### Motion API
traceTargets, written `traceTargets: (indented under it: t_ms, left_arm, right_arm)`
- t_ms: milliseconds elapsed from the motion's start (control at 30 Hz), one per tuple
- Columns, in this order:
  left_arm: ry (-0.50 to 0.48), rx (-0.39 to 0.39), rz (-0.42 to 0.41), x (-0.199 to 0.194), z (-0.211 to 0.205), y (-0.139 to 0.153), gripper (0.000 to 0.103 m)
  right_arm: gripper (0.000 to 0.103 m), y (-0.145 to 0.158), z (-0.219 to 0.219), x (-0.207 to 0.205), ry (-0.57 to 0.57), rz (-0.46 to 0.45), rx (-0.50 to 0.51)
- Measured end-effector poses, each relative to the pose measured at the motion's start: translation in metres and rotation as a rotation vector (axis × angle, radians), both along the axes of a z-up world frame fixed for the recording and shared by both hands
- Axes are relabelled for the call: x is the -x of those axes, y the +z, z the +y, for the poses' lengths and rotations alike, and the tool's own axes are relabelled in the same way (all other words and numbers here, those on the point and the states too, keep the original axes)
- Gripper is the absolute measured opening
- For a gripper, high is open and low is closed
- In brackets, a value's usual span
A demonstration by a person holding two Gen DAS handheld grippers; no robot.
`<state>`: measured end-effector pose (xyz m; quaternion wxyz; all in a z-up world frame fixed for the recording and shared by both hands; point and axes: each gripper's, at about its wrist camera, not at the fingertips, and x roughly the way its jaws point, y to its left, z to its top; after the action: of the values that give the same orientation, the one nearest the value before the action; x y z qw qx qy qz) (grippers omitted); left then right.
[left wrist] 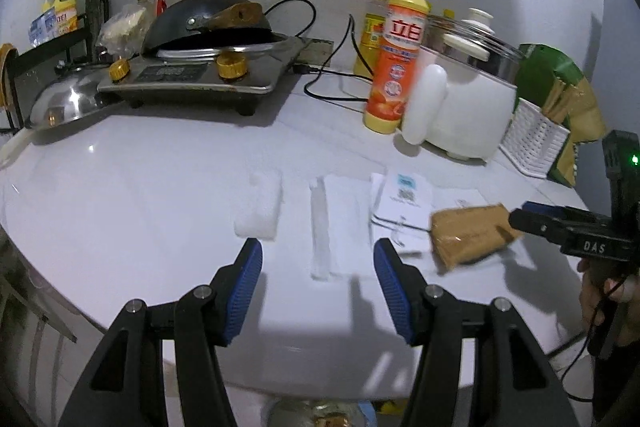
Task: Collect trash
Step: 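Grasp the brown snack packet on the papers with the right tool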
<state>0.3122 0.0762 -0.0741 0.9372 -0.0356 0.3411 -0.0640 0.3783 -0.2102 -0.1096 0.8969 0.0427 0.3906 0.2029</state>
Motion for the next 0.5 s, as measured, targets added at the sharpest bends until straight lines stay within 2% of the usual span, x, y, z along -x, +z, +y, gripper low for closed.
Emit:
traceTargets:
  t_ms: [300, 500]
  left_arm:
    - [0.029, 0.01, 0.004, -0.03, 0.017, -0.007, 0.058]
    - [0.039, -0.006, 0.023, -0.046, 0.015, -0.015, 0.058]
  right_arm:
    - [0.064, -0.017, 0.006, -0.021, -0.028, 0.074, -0.004]
    - [0.034, -0.023, 0.015, -0.023, -0.032, 0.071, 0.034]
